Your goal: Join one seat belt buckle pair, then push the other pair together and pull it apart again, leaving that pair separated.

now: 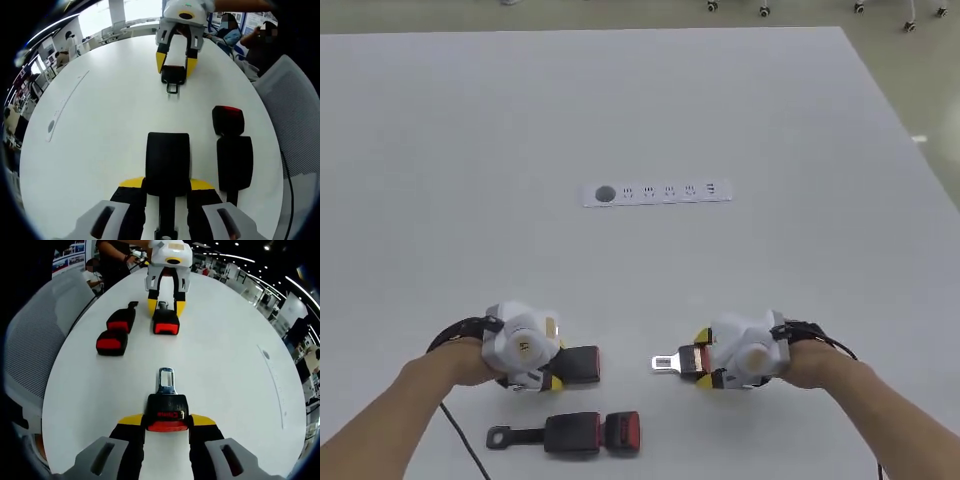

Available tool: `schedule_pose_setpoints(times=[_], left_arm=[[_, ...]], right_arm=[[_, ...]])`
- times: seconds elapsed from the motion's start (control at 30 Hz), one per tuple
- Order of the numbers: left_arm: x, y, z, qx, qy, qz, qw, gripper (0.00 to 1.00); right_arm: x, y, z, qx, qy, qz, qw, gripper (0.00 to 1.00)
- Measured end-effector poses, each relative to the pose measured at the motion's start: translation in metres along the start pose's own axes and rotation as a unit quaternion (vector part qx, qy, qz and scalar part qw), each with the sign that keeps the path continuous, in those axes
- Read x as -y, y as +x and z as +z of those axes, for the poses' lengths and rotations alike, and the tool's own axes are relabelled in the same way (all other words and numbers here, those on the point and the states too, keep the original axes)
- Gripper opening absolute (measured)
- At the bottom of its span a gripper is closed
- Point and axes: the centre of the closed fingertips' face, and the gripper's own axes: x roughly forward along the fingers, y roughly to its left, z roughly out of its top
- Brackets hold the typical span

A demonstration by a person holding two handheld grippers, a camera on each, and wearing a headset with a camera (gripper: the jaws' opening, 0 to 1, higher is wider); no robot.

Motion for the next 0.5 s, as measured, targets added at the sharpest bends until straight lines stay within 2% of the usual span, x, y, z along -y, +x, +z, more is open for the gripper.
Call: schedule_pose_setpoints(times=[0.27,0.5], left_arm=[[0.001,-0.001,0.001,-0.004,0.003,0.0,1.0,0.32],[0.001,0.0,0.0,-0.003,0.005,0.003,1.0,0.32]], right_arm=[[0.0,0.003,0.001,0.0,-0.001,-0.002,1.0,0.31],[-0.001,0.009,0.01,0.008,-0.004,-0.003,1.0,0.3]])
